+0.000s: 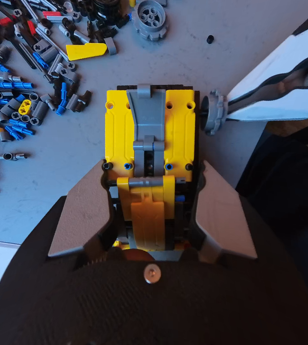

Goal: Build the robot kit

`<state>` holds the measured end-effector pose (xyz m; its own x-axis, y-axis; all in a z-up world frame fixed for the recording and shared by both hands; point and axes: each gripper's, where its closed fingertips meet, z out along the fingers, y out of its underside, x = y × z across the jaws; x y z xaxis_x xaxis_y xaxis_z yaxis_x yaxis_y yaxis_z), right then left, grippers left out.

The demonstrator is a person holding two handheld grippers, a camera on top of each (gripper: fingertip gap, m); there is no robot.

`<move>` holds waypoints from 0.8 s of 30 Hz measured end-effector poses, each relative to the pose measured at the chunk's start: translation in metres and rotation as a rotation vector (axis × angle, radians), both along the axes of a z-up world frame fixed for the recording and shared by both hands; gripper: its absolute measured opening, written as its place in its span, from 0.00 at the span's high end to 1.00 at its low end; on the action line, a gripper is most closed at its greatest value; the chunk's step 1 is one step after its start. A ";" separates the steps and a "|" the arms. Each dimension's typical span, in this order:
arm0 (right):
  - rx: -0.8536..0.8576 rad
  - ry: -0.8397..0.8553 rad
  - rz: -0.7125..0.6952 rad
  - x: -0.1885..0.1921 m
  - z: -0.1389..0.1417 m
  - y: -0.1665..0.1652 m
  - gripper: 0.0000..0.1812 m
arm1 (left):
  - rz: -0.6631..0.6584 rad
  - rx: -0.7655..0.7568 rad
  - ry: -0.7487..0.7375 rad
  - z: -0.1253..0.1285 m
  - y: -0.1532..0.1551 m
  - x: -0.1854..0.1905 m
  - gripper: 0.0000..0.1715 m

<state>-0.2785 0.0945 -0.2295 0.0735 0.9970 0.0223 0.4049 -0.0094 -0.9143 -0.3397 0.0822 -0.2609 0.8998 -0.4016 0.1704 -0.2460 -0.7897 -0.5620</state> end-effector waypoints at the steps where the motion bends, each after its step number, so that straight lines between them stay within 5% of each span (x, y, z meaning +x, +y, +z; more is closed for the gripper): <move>1: -0.006 -0.004 0.006 -0.001 -0.001 -0.001 0.98 | 0.002 -0.002 -0.002 0.000 0.000 0.001 0.45; 9: 0.058 -0.029 -0.013 -0.002 -0.003 -0.001 0.92 | 0.054 0.020 -0.133 0.007 0.002 0.008 0.51; 14: 0.067 -0.113 -0.023 -0.001 -0.015 0.003 0.98 | 0.081 0.037 -0.175 0.008 0.002 0.006 0.54; 21: 0.065 -0.141 -0.044 0.011 -0.019 0.013 0.96 | 0.054 0.117 -0.031 0.029 0.006 0.010 0.49; 24: 0.058 -0.166 -0.036 0.007 -0.021 0.012 0.95 | 0.037 0.066 0.026 0.019 0.011 0.014 0.43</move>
